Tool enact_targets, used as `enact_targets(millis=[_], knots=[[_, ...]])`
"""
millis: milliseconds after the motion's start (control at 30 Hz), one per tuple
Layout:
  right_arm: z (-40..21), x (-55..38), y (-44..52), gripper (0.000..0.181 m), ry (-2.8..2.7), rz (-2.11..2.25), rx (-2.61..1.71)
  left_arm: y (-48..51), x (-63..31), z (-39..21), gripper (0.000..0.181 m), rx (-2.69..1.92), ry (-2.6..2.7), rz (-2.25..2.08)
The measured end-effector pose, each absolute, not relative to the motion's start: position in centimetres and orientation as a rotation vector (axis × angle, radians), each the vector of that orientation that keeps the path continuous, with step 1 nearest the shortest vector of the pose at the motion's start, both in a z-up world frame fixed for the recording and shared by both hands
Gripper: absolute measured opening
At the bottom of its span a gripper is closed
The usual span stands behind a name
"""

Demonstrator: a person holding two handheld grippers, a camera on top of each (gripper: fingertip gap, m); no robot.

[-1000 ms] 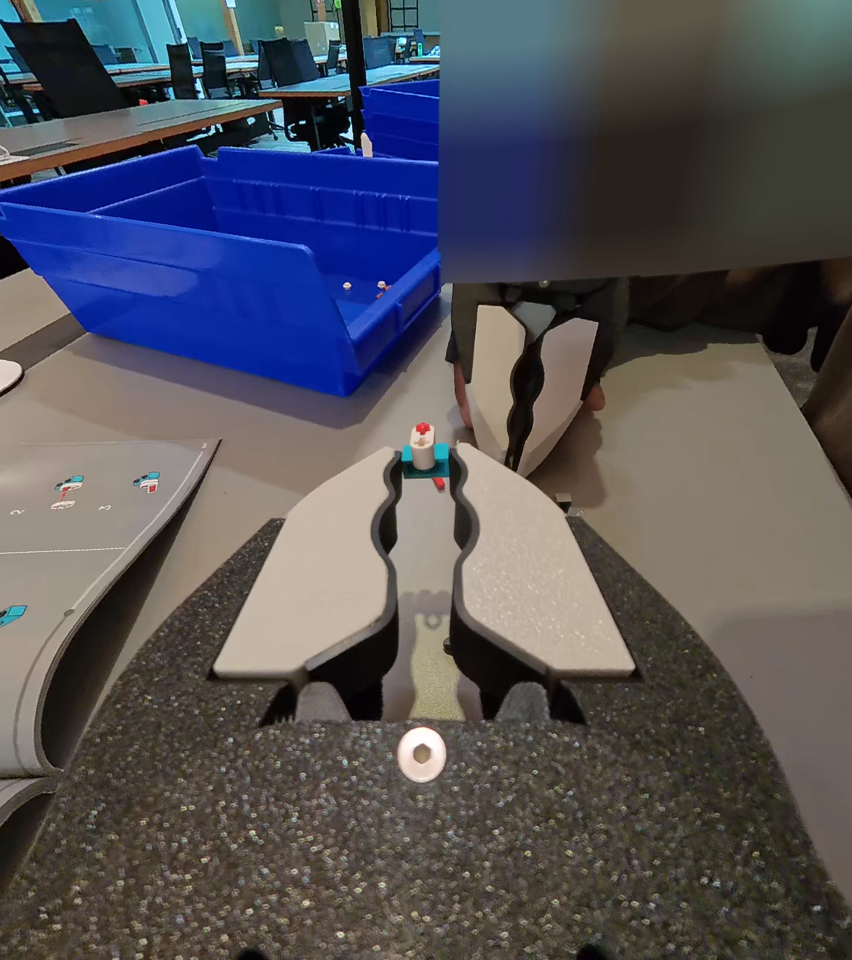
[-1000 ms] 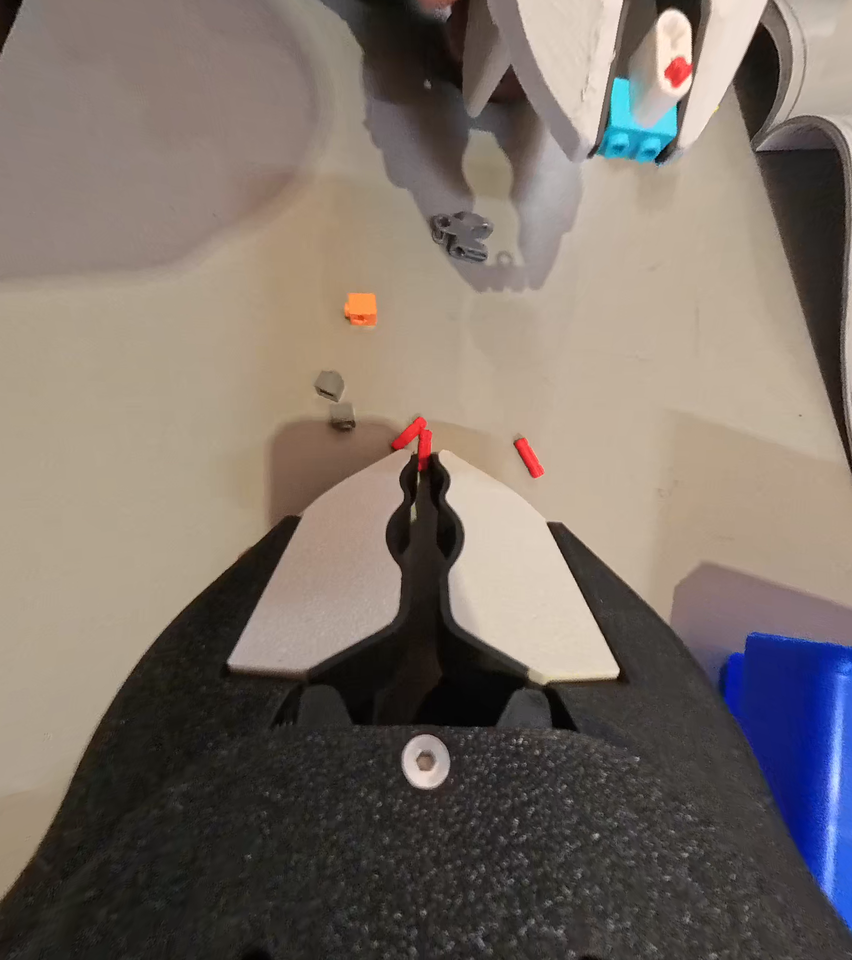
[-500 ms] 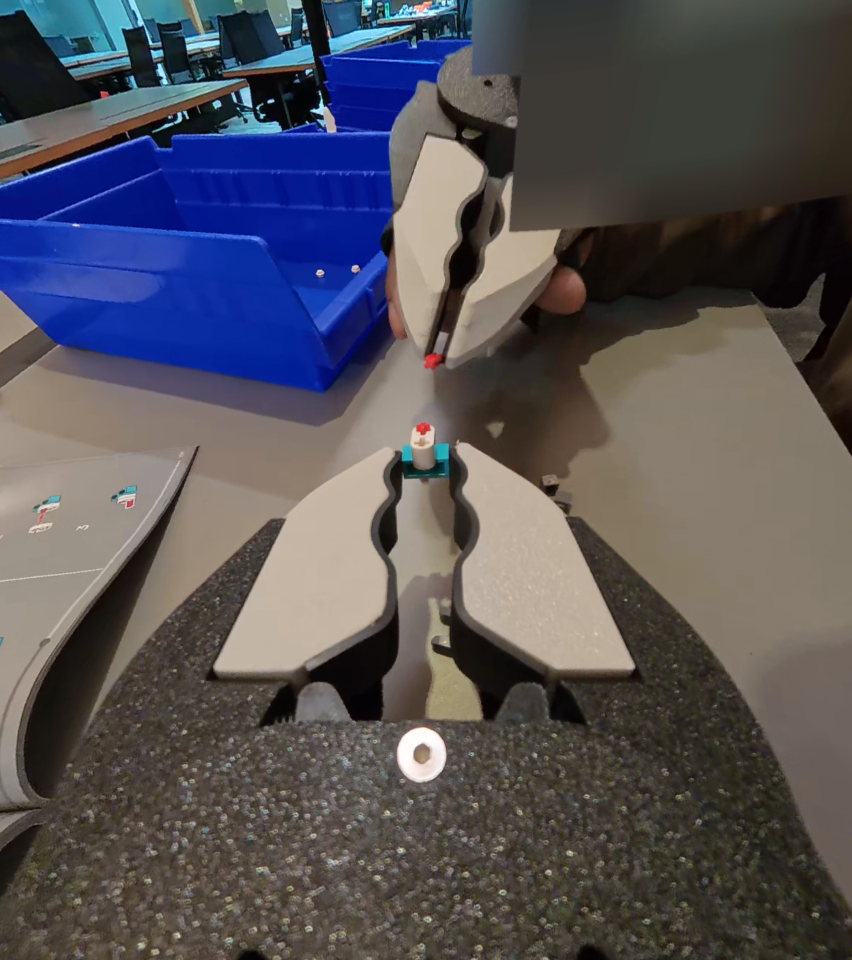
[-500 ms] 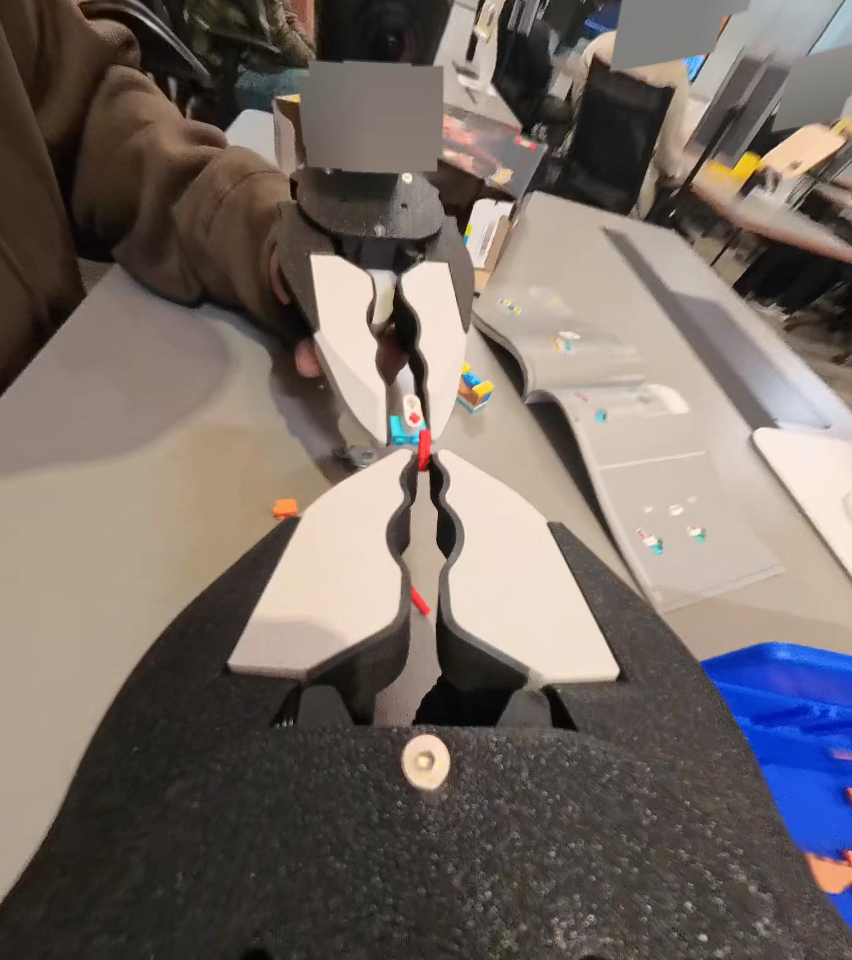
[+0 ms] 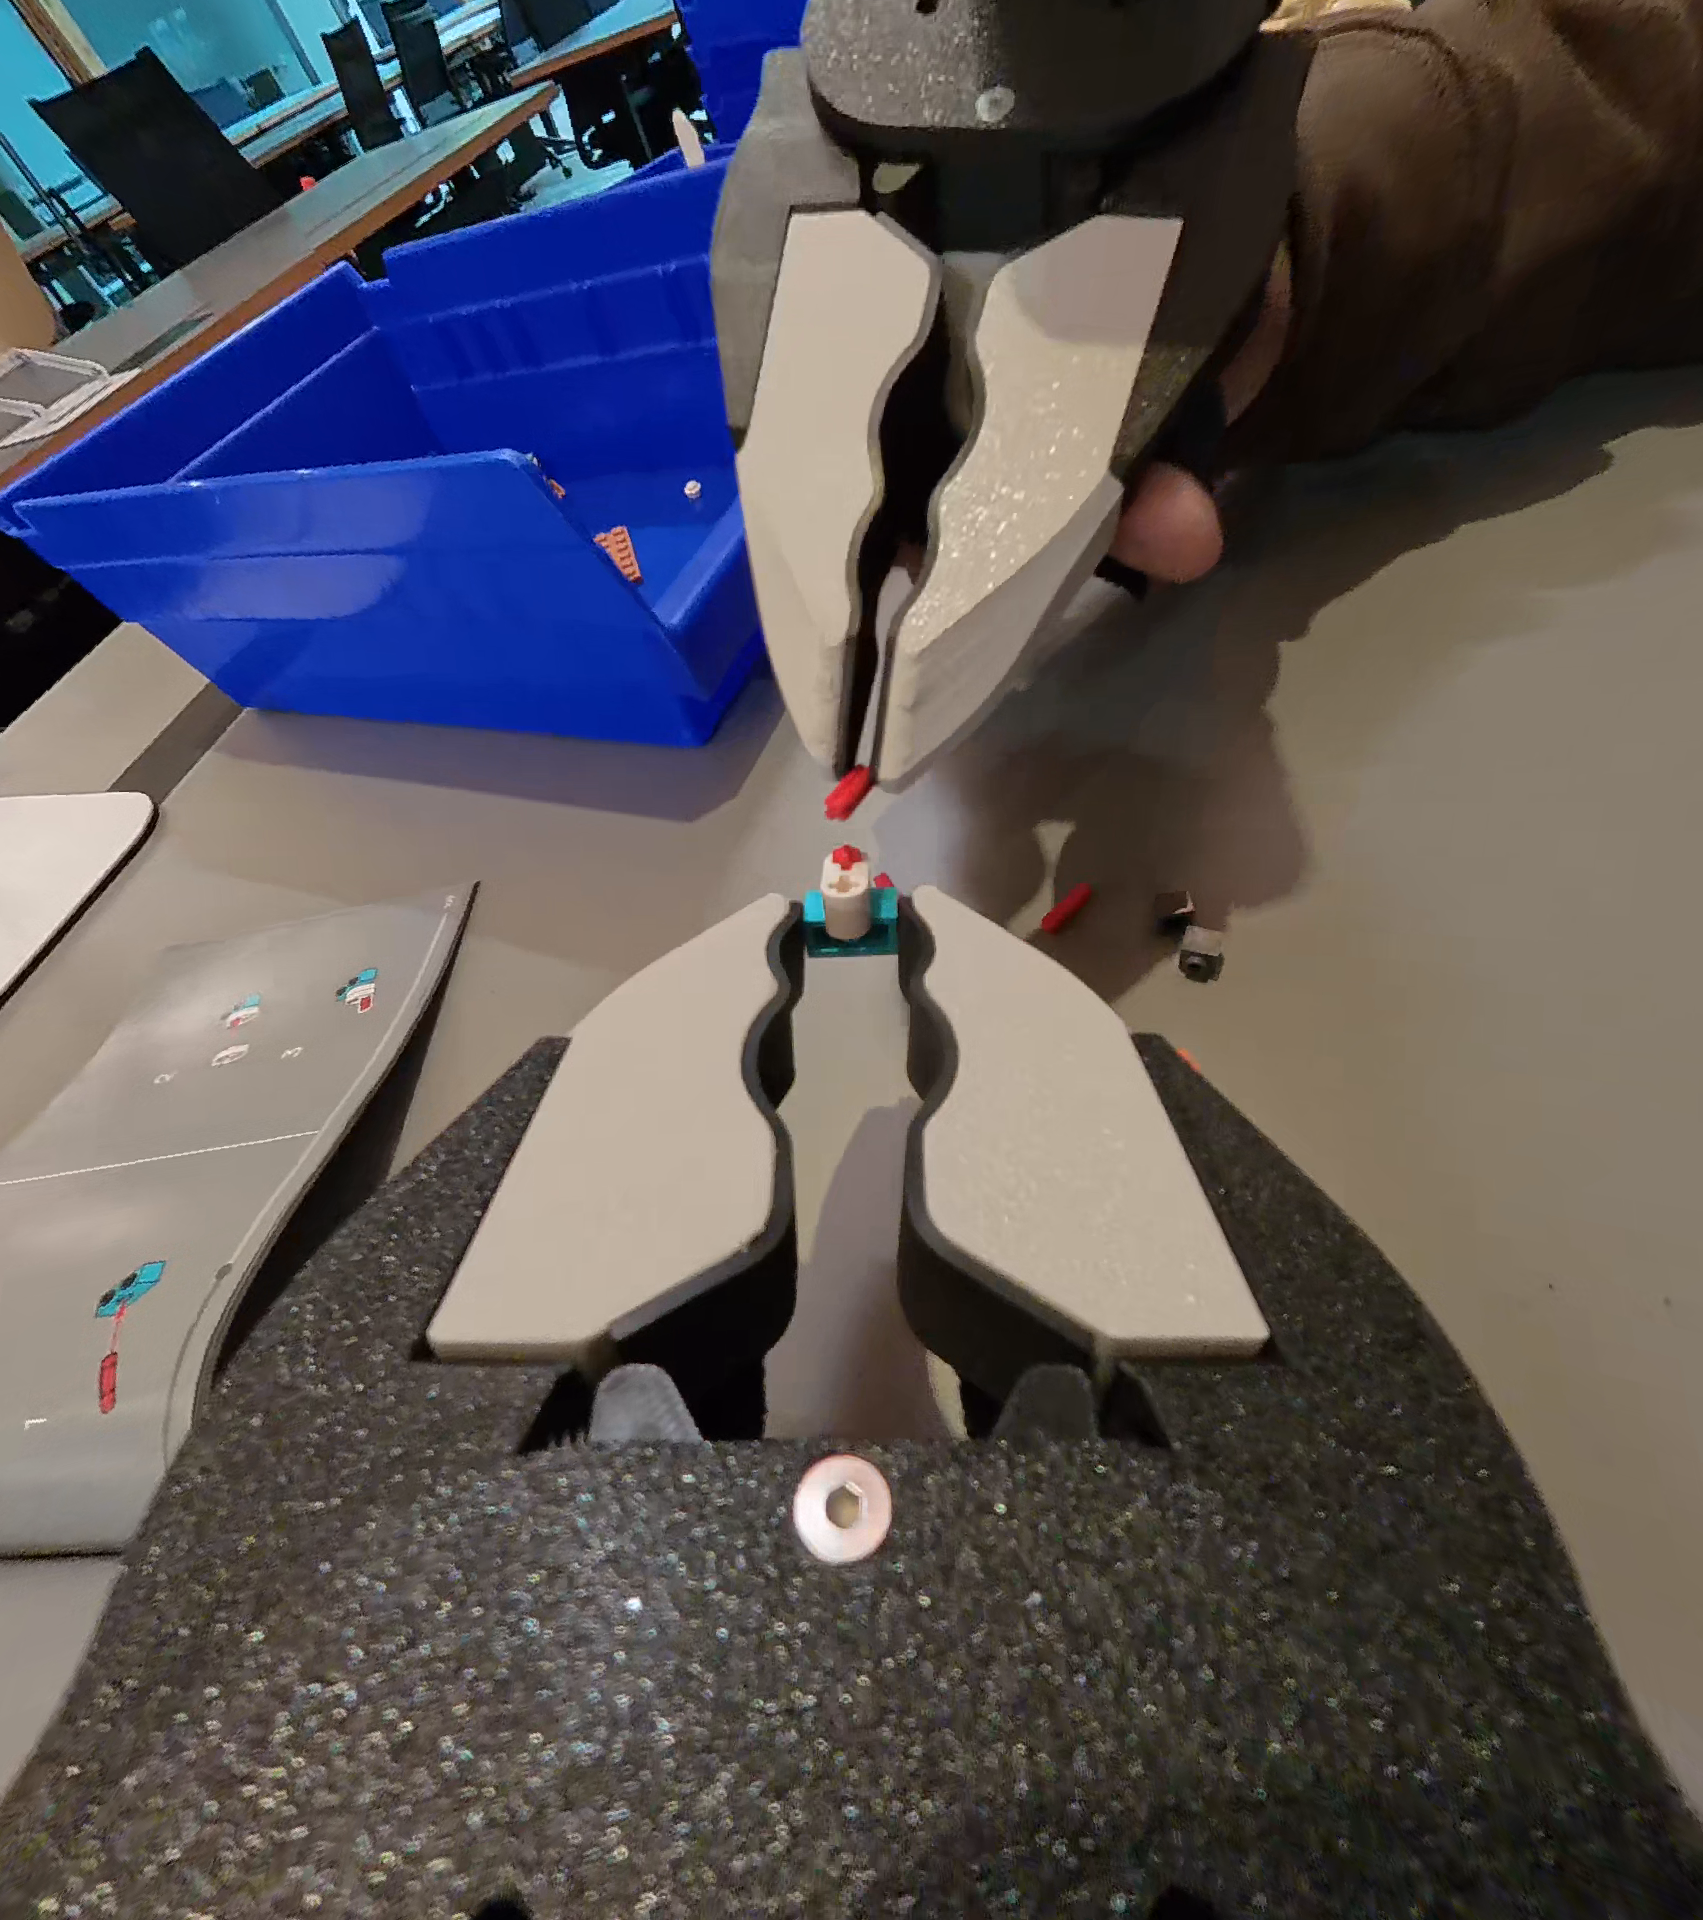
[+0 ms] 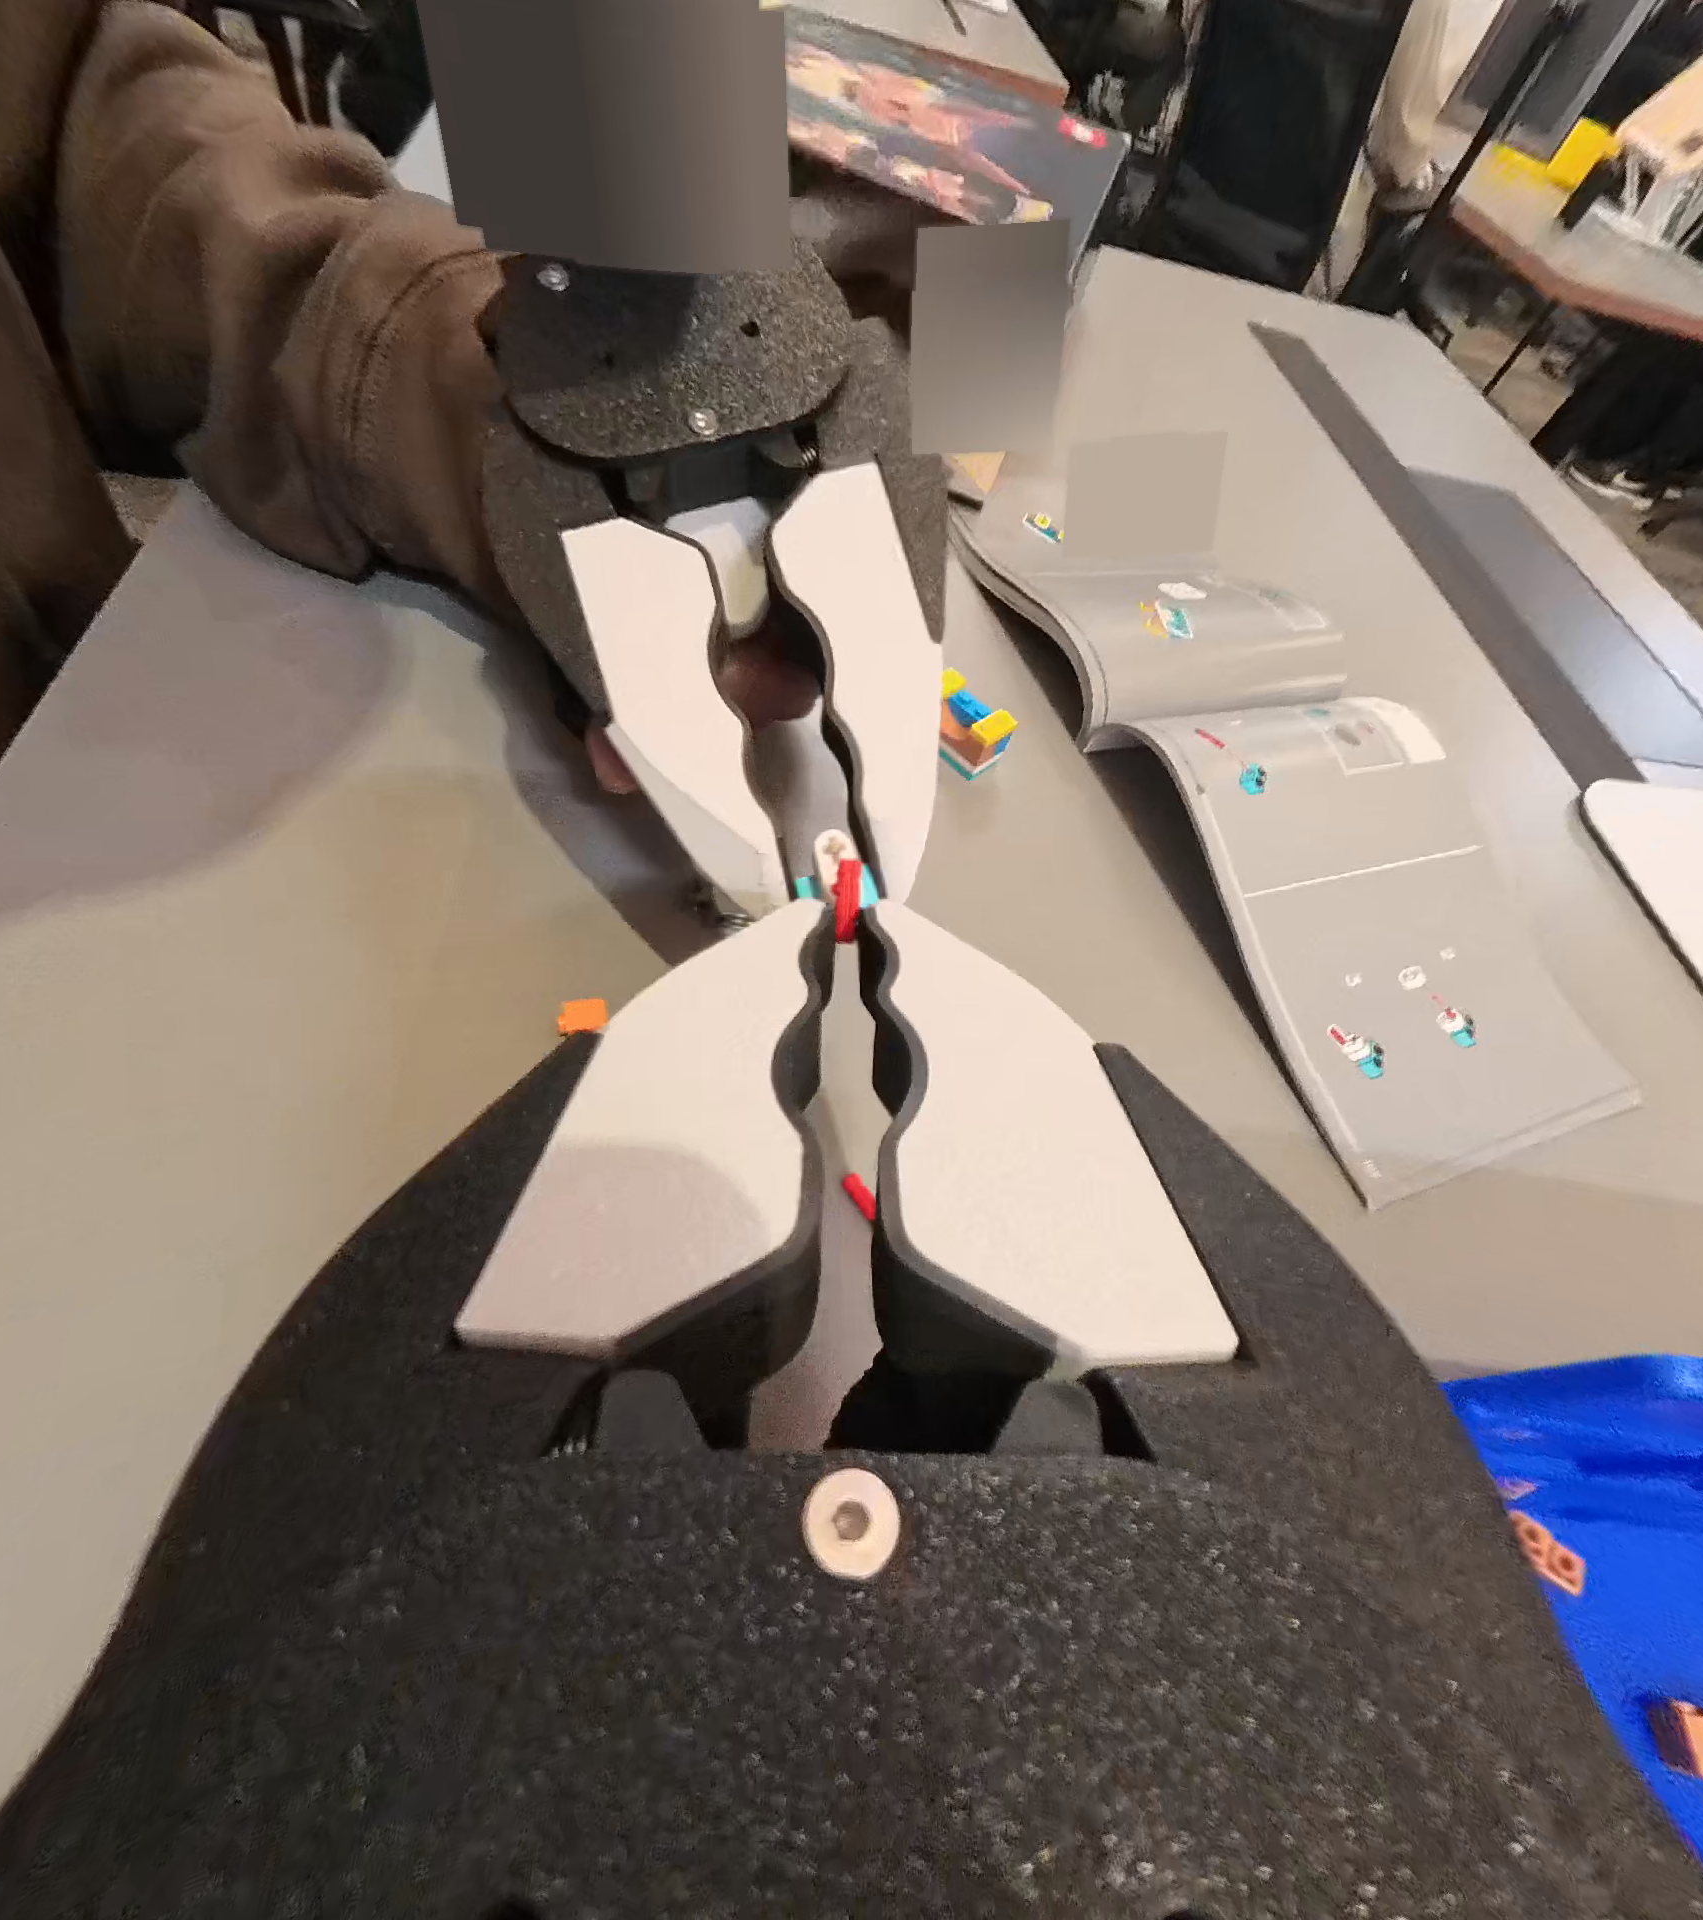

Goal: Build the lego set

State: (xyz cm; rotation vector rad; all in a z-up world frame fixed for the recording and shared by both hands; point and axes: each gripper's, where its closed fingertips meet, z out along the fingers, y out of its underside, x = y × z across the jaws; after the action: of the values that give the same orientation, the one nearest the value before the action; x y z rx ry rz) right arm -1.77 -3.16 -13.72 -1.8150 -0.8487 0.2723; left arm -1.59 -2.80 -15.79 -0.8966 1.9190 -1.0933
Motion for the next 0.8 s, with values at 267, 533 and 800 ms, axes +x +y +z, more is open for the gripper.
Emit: enact_targets(millis=[267, 533, 800], knots=[[-14.5, -1.9, -3.1, 0.004, -0.877, 0.256, -1.957, -2.2, -1.4, -16.4, 0.017, -0.911, 1.930, -0.989], [-14.9, -1.9, -2.5, 0.004, -0.852, 0.322, -2.192, -1.7, -1.3, -17.4, 0.017, -0.836, 1.964, -0.744], [-15.9, -2.7, -2.2, 0.004, -0.912, 0.371, -2.406, -1.3, -1.4, -17.6, 0.017, -0.843, 1.975, -0.709]])
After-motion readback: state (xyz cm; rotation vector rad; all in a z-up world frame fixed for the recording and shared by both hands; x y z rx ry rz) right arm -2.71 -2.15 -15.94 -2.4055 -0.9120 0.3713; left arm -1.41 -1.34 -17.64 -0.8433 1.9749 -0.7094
